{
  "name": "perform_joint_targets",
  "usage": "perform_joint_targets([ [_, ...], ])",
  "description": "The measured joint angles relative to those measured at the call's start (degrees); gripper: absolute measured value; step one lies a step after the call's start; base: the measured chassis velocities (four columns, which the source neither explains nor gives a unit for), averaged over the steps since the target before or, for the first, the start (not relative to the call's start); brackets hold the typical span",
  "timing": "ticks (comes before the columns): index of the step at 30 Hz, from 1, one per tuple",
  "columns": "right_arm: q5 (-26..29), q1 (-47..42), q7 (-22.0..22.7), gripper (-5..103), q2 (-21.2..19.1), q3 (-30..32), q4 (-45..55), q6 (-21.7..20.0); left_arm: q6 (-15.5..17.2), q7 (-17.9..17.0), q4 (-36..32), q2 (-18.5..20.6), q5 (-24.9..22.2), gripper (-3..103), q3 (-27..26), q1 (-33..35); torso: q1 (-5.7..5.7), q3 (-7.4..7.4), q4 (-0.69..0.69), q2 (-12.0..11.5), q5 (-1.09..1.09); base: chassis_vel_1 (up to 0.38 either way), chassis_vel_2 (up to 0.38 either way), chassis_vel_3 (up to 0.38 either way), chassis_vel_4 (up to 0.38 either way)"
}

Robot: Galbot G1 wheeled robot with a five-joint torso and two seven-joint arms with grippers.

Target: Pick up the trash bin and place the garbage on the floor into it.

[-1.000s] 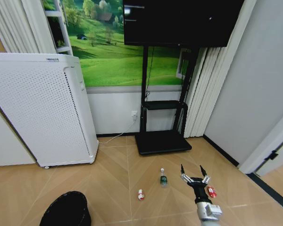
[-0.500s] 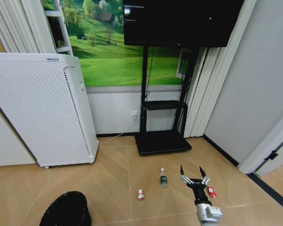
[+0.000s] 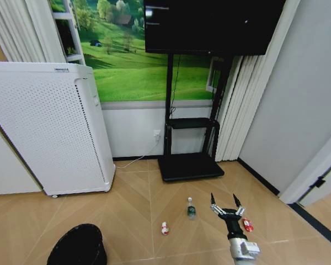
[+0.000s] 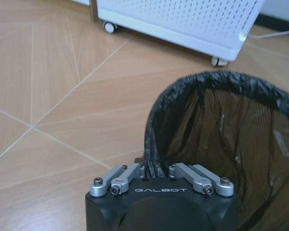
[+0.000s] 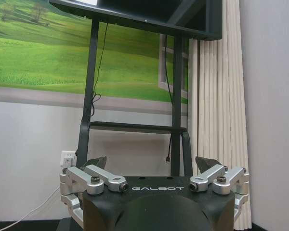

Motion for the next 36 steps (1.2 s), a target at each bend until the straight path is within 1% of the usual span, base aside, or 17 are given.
perform_joint_targets([
  [1, 0.0, 0.1, 0.0, 100, 0.0, 0.0, -0.3, 0.5, -2.0, 1.2, -0.3, -0.2, 0.0, 9, -0.2, 0.0, 0.00, 0.00, 0.00, 0.0, 0.00, 0.000, 0.000, 0.000, 0.000],
  [2, 0.0, 0.2, 0.0, 100, 0.0, 0.0, -0.5, 0.9, -4.6, 2.2, -0.7, -0.4, 0.3, 7, -0.5, 0.1, 0.00, 0.00, -0.01, 0.0, -0.01, 0.000, 0.000, 0.000, 0.000],
  [3, -0.1, 0.2, 0.0, 100, 0.1, 0.0, -0.7, 1.2, -6.6, 2.9, -1.1, -0.5, 1.3, 7, -0.9, 0.1, 0.00, 0.00, 0.00, 0.0, -0.02, 0.000, 0.000, 0.000, 0.000],
  [4, -0.1, 0.2, 0.0, 100, 0.1, 0.0, -0.7, 1.2, -6.6, 2.9, -1.1, -0.5, 1.3, 7, -0.9, 0.1, 0.00, 0.00, 0.00, 0.0, -0.02, 0.000, 0.000, 0.000, 0.000],
  [6, -0.1, 0.0, 0.1, 100, 0.4, 0.0, -1.1, 1.7, -11.0, 4.9, -2.2, -0.8, 5.0, 7, -2.2, 0.2, 0.00, 0.00, 0.00, 0.0, 0.02, 0.000, 0.000, 0.000, 0.000],
  [7, -0.1, 0.0, 0.1, 100, 0.4, 0.0, -1.1, 1.7, -11.0, 4.9, -2.2, -0.8, 5.0, 7, -2.2, 0.2, 0.00, 0.00, 0.00, 0.0, 0.02, 0.000, 0.000, 0.000, 0.000],
  [8, -0.3, -0.2, 0.1, 100, 0.6, 0.0, -1.3, 1.9, -12.6, 5.8, -3.1, -0.9, 6.6, 7, -3.1, 0.3, 0.00, 0.00, 0.00, 0.0, 0.00, 0.000, 0.000, 0.000, 0.000],
  [10, -1.2, -0.5, -0.7, 100, 0.8, 0.1, -1.5, 1.7, -14.5, 6.7, -5.1, -1.0, 8.0, 7, -4.5, 0.6, 0.00, 0.01, 0.00, 0.0, 0.02, 0.000, 0.000, 0.000, 0.000],
  [11, -1.2, -0.5, -0.7, 100, 0.8, 0.1, -1.5, 1.7, -14.5, 6.7, -5.1, -1.0, 8.0, 7, -4.5, 0.6, 0.00, 0.01, 0.00, 0.0, 0.02, 0.000, 0.000, 0.000, 0.000],
  [16, -2.6, -0.6, -1.4, 100, 1.2, -0.2, -1.4, 1.0, -16.9, 7.6, -7.5, -1.6, 8.7, 7, -5.9, 1.3, 0.00, 0.00, -0.01, 0.0, 0.01, 0.000, 0.000, 0.000, 0.000],
  [18, -2.7, -0.6, -1.4, 100, 1.2, -0.2, -1.4, 1.0, -17.1, 7.7, -7.6, -1.8, 8.8, 7, -5.9, 1.5, 0.00, 0.00, 0.00, 0.0, 0.01, 0.000, 0.000, 0.000, 0.000],
  [25, -2.8, -0.5, -1.6, 100, 0.9, -0.5, -2.0, 1.9, -19.1, 8.3, -7.5, -3.3, 9.9, 7, -4.7, 1.8, 0.00, 0.00, 0.00, 0.0, 0.01, 0.051, 0.054, -0.044, -0.049],
  [33, -3.1, -0.1, -1.7, 100, 0.9, -1.1, -2.6, 1.9, -19.4, 8.5, -7.7, -3.5, 9.9, 7, -4.3, 2.0, -0.01, 0.00, -0.01, 0.0, 0.01, 0.201, 0.165, -0.171, -0.180],
  [36, -3.0, 0.8, -0.7, 100, 0.9, -1.4, -2.7, 1.9, -19.5, 8.7, -7.5, -3.6, 9.9, 7, -4.1, 2.0, 0.00, 0.01, 0.00, 0.0, 0.02, 0.242, 0.229, -0.231, -0.222],
])
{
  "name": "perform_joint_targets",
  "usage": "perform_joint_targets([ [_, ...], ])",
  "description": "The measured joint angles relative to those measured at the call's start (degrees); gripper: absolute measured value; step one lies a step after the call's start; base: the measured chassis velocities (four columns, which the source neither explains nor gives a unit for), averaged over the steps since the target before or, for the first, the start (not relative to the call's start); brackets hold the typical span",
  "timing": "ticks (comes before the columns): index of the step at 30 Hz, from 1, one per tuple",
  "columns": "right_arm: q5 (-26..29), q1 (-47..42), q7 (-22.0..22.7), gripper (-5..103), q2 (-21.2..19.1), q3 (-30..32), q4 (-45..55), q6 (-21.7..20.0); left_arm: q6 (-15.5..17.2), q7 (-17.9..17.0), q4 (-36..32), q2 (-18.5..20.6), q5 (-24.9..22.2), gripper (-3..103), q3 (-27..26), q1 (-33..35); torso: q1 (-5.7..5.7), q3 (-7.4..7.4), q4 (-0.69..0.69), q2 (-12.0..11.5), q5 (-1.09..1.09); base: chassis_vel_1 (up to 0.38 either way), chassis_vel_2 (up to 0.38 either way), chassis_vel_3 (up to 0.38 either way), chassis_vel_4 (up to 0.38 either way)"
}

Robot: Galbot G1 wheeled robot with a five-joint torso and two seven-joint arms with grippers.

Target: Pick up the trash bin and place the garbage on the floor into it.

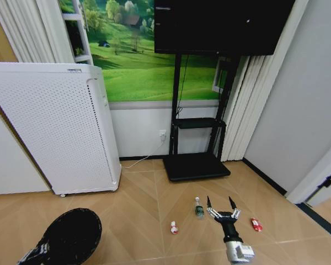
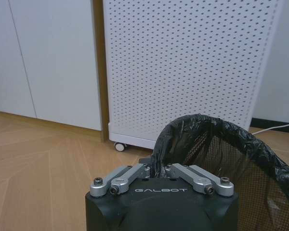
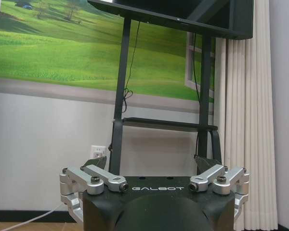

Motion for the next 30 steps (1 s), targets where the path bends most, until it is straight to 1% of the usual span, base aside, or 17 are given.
perform_joint_targets([
  [1, 0.1, 0.4, 0.3, 100, 0.0, -0.1, 0.0, 0.0, 0.0, 0.0, 0.0, -0.1, 0.0, 7, 0.1, 0.0, 0.00, 0.00, 0.01, 0.0, 0.02, 0.242, 0.235, -0.238, -0.251],
  [2, 0.0, 1.1, 0.7, 100, -0.2, -0.1, 0.0, 0.3, 0.0, 0.0, 0.1, -0.2, 0.0, 7, 0.4, 0.0, 0.00, 0.00, 0.00, 0.0, -0.03, 0.193, 0.219, -0.214, -0.142],
  [4, -0.6, 1.6, 1.3, 100, -0.4, -0.3, -0.2, 0.6, 0.0, 0.0, 0.3, -0.5, 0.2, 7, 0.8, -0.1, 0.00, -0.01, 0.00, 0.0, -0.05, 0.182, 0.152, -0.163, -0.143],
  [6, -0.9, 1.8, 1.5, 100, -0.6, -0.4, -0.3, 0.9, -0.1, 0.0, 0.3, -0.6, 0.3, 7, 1.0, -0.1, 0.00, -0.01, -0.01, 0.0, -0.01, 0.172, 0.152, -0.134, -0.143],
  [9, -1.1, 2.0, 1.7, 100, -0.6, -0.7, -0.4, 1.8, -0.1, 0.0, 0.3, -0.9, 0.4, 7, 1.2, -0.2, 0.00, -0.01, -0.02, 0.0, -0.01, 0.047, 0.003, -0.011, -0.052],
  [10, -1.9, 2.3, 1.8, 100, -0.3, -1.2, -0.8, 4.4, -0.2, 0.0, 0.3, -1.2, 0.4, 7, 1.4, 0.0, 0.00, -0.01, 0.01, 0.0, 0.00, -0.037, -0.039, 0.052, 0.030],
  [11, -2.5, 2.5, 2.0, 100, 0.2, -1.6, -1.0, 5.6, -0.4, 0.0, 0.3, -1.2, 0.4, 7, 1.4, 0.1, 0.00, -0.01, 0.01, 0.0, 0.01, -0.037, -0.075, 0.078, 0.047],
  [15, -3.4, 2.4, 2.1, 100, 0.8, -2.1, -1.0, 5.2, -0.4, 0.0, -0.1, -1.1, 0.5, 7, 1.6, 0.4, 0.00, 0.00, 0.00, 0.0, 0.00, -0.048, -0.075, 0.060, 0.057],
  [17, -4.4, 2.1, 2.1, 100, 1.0, -2.8, -1.1, 3.5, -0.4, -0.6, -1.4, -1.1, 0.6, 7, 2.3, 0.7, 0.00, 0.00, -0.02, 0.0, -0.01, -0.022, -0.037, 0.017, 0.018],
  [18, -4.4, 2.1, 2.1, 100, 1.0, -2.8, -1.1, 3.5, -0.4, -0.6, -1.4, -1.1, 0.6, 7, 2.3, 0.7, 0.00, 0.00, -0.02, 0.0, -0.01, 0.000, 0.000, 0.000, 0.000],
  [19, -4.7, 2.1, 2.1, 100, 0.9, -3.3, -1.4, 3.1, -0.3, -1.0, -2.3, -1.2, 0.6, 7, 2.7, 0.9, 0.00, -0.01, -0.01, 0.0, -0.02, 0.000, 0.000, 0.000, 0.000],
  [20, -5.6, 2.1, 2.1, 100, 0.7, -4.6, -2.6, 2.3, 0.2, -2.2, -4.8, -1.4, 0.2, 7, 3.3, 1.5, 0.00, -0.01, -0.01, 0.0, 0.00, 0.000, 0.000, 0.000, 0.000],
  [21, -5.8, 2.1, 2.1, 100, 0.6, -4.8, -2.8, 2.1, 0.3, -2.4, -5.4, -1.4, 0.1, 7, 3.4, 1.7, 0.00, -0.01, -0.01, 0.0, 0.00, 0.000, 0.000, 0.000, 0.000],
  [24, -6.8, 1.6, 2.7, 100, 0.7, -5.8, -4.1, 2.0, 0.5, -2.6, -7.4, -1.5, -0.3, 7, 3.4, 3.4, -0.01, -0.01, 0.00, 0.0, 0.01, -0.006, 0.033, 0.009, -0.038],
  [27, -8.0, 0.8, 2.9, 100, 1.2, -6.0, -5.0, 2.3, 0.2, -2.2, -7.5, -1.4, -0.4, 7, 2.8, 4.7, -0.01, -0.01, 0.00, 0.0, -0.02, -0.048, 0.068, 0.038, -0.066],
  [30, -8.6, 0.3, 3.0, 100, 1.6, -6.6, -5.9, 2.3, -0.3, -1.9, -7.4, -1.0, -0.9, 7, 1.9, 5.5, -0.01, -0.01, 0.00, 0.0, 0.00, -0.097, 0.099, 0.105, -0.097],
])
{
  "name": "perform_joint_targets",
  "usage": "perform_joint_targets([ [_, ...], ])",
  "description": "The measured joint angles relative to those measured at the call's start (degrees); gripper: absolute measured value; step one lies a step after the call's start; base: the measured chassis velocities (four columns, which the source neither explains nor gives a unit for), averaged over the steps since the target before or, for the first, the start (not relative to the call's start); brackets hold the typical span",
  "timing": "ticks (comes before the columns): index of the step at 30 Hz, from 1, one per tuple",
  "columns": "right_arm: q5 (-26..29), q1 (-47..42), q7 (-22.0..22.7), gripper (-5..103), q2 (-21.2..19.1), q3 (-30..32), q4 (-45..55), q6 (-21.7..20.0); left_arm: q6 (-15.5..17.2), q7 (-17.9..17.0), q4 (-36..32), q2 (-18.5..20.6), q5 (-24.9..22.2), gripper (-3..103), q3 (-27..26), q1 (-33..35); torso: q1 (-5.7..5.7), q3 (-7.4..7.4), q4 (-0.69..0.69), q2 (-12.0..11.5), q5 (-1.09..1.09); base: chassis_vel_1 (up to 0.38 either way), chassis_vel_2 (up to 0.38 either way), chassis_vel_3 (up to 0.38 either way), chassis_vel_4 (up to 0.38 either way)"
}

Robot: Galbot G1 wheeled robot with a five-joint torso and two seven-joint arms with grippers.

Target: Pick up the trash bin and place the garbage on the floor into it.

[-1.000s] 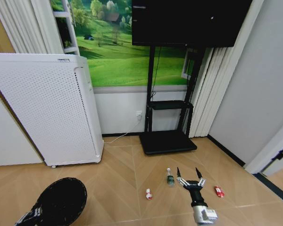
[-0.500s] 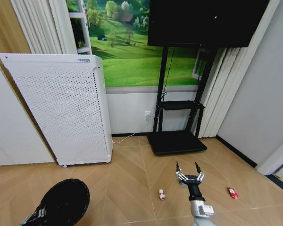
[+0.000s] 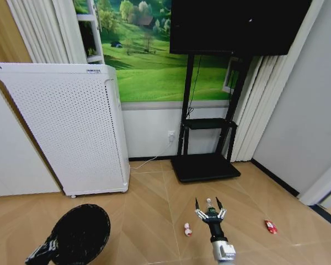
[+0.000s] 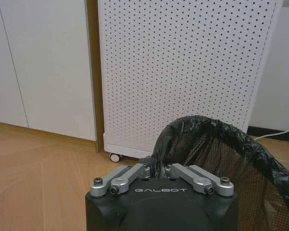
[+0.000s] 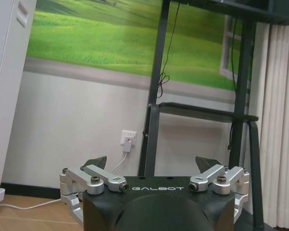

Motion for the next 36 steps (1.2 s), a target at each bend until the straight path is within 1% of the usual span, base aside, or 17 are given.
perform_joint_targets([
  [3, -0.3, 0.2, -0.1, 100, -0.1, -0.5, -1.6, 1.1, -0.1, 0.1, -0.4, 0.6, -1.0, 7, -0.6, 0.3, 0.00, 0.00, 0.01, 0.0, 0.01, -0.174, 0.176, 0.150, -0.149],
  [5, -0.5, 0.2, -0.7, 100, -0.4, -0.5, -2.3, 0.8, -0.1, 0.1, -0.6, 1.0, -1.4, 7, -0.8, 0.3, 0.00, 0.01, 0.01, 0.0, 0.00, -0.187, 0.207, 0.184, -0.154],
  [7, -0.5, -0.3, -2.6, 100, -1.6, -0.5, -4.1, -1.8, -0.1, -0.1, -0.6, 1.8, -1.9, 7, -0.8, -0.4, 0.03, 0.03, -0.02, 0.0, -0.01, -0.163, 0.165, 0.163, -0.132],
  [8, -0.5, -0.3, -2.6, 100, -1.6, -0.5, -4.1, -1.8, -0.1, -0.1, -0.6, 1.8, -1.9, 7, -0.8, -0.4, 0.03, 0.03, -0.02, 0.0, -0.01, -0.136, 0.136, 0.163, -0.132],
  [10, -1.2, -0.2, -3.9, 100, -3.3, -1.2, -6.7, -3.6, -0.1, -0.5, -0.6, 2.2, -2.2, 7, -0.7, -1.0, 0.03, 0.03, -0.03, 0.0, -0.01, -0.111, 0.054, 0.092, -0.078],
  [12, -1.7, 0.2, -4.1, 100, -4.2, -1.6, -8.6, -4.4, -0.1, -0.5, -0.6, 2.3, -2.3, 7, -0.6, -1.3, 0.03, 0.03, -0.01, 0.0, -0.01, -0.017, 0.024, 0.048, -0.062],
  [13, -2.4, 0.3, -4.1, 100, -5.0, -1.9, -10.6, -5.6, -0.1, -0.5, -0.6, 2.3, -2.3, 7, -0.5, -1.4, 0.02, 0.01, 0.00, 0.0, 0.00, 0.000, 0.000, 0.000, 0.000],
  [14, -2.4, 0.3, -4.1, 100, -5.0, -1.9, -10.6, -5.6, -0.1, -0.5, -0.6, 2.3, -2.3, 7, -0.5, -1.4, 0.02, 0.01, 0.00, 0.0, 0.00, 0.000, 0.000, 0.000, 0.000],
  [16, -2.3, 0.0, -4.9, 100, -6.0, -2.2, -12.8, -8.6, -0.5, -0.2, 0.0, 2.3, -2.4, 7, -0.5, -1.6, 0.01, 0.00, 0.01, 0.0, 0.00, 0.055, -0.041, -0.042, 0.047],
  [19, -1.7, -0.3, -5.7, 100, -6.7, -3.4, -15.9, -10.8, -0.8, 0.2, 1.3, 2.3, -2.4, 7, -0.6, -1.9, -0.01, 0.00, -0.01, 0.0, 0.00, 0.039, -0.025, -0.034, 0.023],
  [22, -2.1, 0.3, -6.2, 100, -6.8, -4.5, -17.9, -11.8, -1.0, 0.3, 1.8, 2.3, -2.4, 7, -0.6, -2.0, -0.01, -0.01, -0.01, 0.0, -0.01, 0.000, 0.000, 0.000, 0.000],
  [25, -1.4, 2.3, -6.9, 100, -7.2, -8.0, -20.0, -14.9, -1.1, 0.5, 2.2, 2.2, -2.2, 7, -0.2, -2.1, 0.00, 0.00, 0.00, 0.0, 0.01, 0.000, 0.000, 0.000, 0.000],
  [26, -1.4, 2.3, -6.9, 100, -7.2, -8.0, -20.0, -14.9, -1.1, 0.5, 2.2, 2.2, -2.2, 7, -0.2, -2.1, 0.00, 0.00, 0.00, 0.0, 0.01, 0.000, 0.000, 0.000, 0.000],
  [27, -0.5, 3.4, -6.8, 100, -7.4, -9.7, -20.6, -16.4, -1.1, 0.6, 2.3, 2.3, -2.2, 7, 0.0, -2.1, 0.00, 0.01, 0.00, 0.0, -0.02, 0.000, 0.000, 0.000, 0.000],
  [30, 0.2, 4.1, -6.6, 100, -7.4, -10.9, -21.1, -17.4, -1.1, 0.6, 2.3, 2.3, -2.1, 7, 0.1, -2.2, 0.00, 0.01, 0.01, 0.0, -0.01, 0.000, 0.000, 0.000, 0.000],
  [31, 1.2, 5.8, -5.8, 100, -7.4, -12.6, -22.5, -18.7, -1.1, 0.6, 2.3, 2.4, -2.0, 7, 0.2, -2.2, 0.00, 0.01, 0.00, 0.0, 0.01, 0.000, 0.000, 0.000, 0.000],
  [36, 3.4, 9.6, -3.9, 100, -7.3, -14.1, -26.2, -21.2, -1.2, 0.6, 1.6, 2.2, -1.8, 7, 0.2, -1.9, 0.00, 0.01, 0.00, 0.0, -0.01, 0.000, 0.000, 0.000, 0.000],
])
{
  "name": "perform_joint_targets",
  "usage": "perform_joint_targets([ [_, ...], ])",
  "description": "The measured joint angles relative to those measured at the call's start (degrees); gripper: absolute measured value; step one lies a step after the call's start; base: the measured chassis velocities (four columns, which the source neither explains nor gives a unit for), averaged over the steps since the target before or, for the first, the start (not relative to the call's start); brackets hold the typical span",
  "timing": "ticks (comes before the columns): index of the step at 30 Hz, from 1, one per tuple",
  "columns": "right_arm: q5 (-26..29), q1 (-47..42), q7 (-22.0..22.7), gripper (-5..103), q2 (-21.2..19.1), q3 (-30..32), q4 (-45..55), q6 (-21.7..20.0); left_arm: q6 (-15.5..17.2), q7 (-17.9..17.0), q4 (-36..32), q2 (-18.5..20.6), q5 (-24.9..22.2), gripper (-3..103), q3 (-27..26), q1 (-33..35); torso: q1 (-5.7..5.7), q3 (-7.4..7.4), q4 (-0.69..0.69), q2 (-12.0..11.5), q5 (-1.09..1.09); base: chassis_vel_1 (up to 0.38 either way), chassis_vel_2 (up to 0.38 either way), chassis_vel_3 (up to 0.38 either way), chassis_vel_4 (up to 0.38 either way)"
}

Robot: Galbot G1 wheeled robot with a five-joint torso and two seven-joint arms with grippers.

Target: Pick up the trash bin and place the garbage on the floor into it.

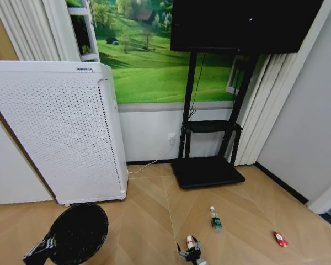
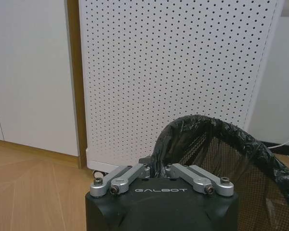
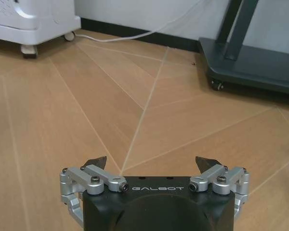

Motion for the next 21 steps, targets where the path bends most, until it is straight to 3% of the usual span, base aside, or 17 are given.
perform_joint_targets([
  [14, -0.7, 4.1, 1.2, 100, -0.4, 1.4, -7.5, -4.6, -0.3, 0.0, -1.0, -0.5, -0.2, 7, -0.8, 0.7, 0.00, 0.00, -0.01, 0.0, 0.00, 0.000, 0.000, 0.000, 0.000],
  [21, -2.9, 4.6, 2.0, 100, 0.9, 1.4, -10.0, -3.8, -0.3, 0.0, -1.0, -0.7, -0.2, 7, -0.8, 0.8, 0.00, 0.00, 0.00, 0.0, 0.00, 0.000, 0.000, 0.000, 0.000],
])
